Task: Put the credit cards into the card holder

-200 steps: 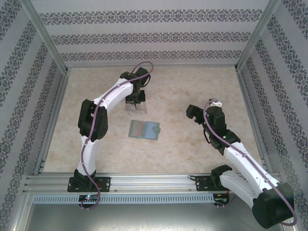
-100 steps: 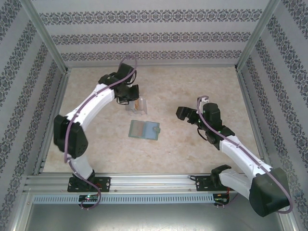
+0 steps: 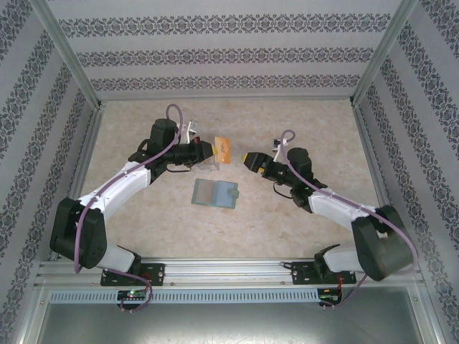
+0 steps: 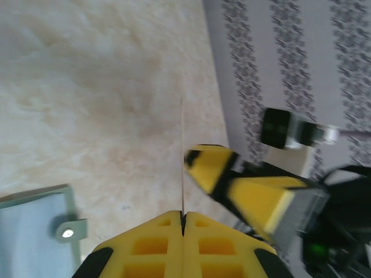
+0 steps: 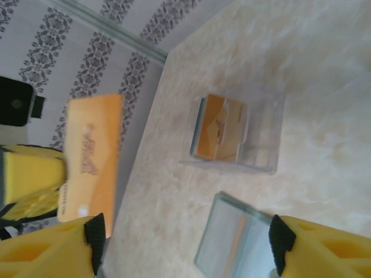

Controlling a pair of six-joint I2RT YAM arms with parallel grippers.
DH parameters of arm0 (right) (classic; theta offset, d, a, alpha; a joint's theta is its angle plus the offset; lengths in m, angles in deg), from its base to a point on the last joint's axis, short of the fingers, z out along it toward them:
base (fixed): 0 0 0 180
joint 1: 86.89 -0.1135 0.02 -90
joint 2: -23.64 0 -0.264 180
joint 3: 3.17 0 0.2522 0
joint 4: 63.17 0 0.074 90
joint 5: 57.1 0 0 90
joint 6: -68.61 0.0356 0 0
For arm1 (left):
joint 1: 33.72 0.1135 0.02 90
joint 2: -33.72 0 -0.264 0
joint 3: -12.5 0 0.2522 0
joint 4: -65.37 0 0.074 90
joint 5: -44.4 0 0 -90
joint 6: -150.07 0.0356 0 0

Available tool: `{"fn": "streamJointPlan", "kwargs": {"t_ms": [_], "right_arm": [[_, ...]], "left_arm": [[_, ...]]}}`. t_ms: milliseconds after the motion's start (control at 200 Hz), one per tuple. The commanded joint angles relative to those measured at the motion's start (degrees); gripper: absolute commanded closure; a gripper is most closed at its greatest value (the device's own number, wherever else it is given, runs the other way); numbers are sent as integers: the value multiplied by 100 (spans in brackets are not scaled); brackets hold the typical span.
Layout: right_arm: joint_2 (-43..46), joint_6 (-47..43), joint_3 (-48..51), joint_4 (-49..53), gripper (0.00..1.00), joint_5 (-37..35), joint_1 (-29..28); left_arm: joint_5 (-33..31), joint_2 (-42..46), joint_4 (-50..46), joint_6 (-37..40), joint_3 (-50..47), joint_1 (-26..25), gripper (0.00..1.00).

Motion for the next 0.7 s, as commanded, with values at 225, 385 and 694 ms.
{"fn": "streamJointPlan", "kwargs": {"t_ms": [225,385,694], "right_arm": [[-571,711,-185,-1478,39,434,-282],[-377,726,-177,-1352,39,309,-273],[-503,826,-297,-1447,44,434,-312]], "left_arm": [[689,154,406,414,-244,-19,100],[596,19,188,579,-235,-14,100],[926,-163,597,253,-271,-62,100]]}}
